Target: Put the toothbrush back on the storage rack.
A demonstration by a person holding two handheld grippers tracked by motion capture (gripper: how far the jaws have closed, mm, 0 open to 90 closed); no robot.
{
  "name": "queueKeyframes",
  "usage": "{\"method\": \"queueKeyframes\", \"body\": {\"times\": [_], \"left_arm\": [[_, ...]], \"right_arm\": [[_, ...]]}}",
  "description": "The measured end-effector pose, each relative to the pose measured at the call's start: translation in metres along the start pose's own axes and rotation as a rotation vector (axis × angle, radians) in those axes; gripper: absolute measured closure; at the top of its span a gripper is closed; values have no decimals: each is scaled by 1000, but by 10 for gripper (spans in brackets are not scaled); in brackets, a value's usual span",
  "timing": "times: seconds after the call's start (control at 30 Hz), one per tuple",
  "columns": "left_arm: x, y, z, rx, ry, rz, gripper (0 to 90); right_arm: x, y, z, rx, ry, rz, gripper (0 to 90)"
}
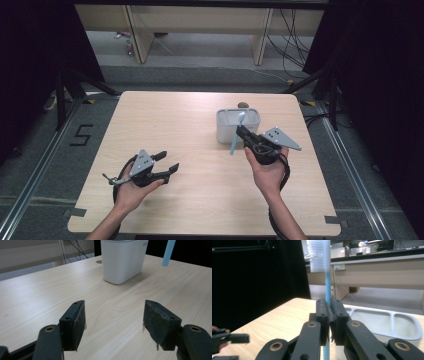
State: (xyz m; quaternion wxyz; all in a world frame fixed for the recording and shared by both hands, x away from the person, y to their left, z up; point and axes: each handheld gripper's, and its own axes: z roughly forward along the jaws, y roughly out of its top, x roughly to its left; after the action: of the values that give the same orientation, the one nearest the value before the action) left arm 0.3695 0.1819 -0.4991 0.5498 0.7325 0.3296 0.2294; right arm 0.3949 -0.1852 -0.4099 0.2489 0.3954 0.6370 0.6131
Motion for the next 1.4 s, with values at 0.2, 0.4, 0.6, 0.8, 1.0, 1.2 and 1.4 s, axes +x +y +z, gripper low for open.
{"method": "queueKeyframes", "body": {"times": [0.2, 0.4, 0.6, 0.8, 1.0, 1.2, 1.4], "left_arm": [[8, -16, -10, -46, 50, -40, 332], [12, -21, -13, -77, 80, -21, 325], [10, -28, -12, -64, 97, 11, 325], [10, -29, -11, -96, 102, 10, 323], [9, -29, -12, -89, 123, 12, 327], [8, -29, -12, -104, 125, 19, 335], [7, -29, -12, -86, 137, 32, 336]], "right_arm": [[-12, 10, -5, -17, -36, -20, 864], [-23, 22, -10, -31, -74, -31, 864], [-30, 28, -11, -37, -101, -49, 863], [-34, 32, -11, -43, -109, -44, 864], [-37, 38, -10, -47, -130, -52, 864], [-41, 47, -9, -58, -144, -64, 864], [-44, 54, -4, -78, -157, -77, 864]]}}
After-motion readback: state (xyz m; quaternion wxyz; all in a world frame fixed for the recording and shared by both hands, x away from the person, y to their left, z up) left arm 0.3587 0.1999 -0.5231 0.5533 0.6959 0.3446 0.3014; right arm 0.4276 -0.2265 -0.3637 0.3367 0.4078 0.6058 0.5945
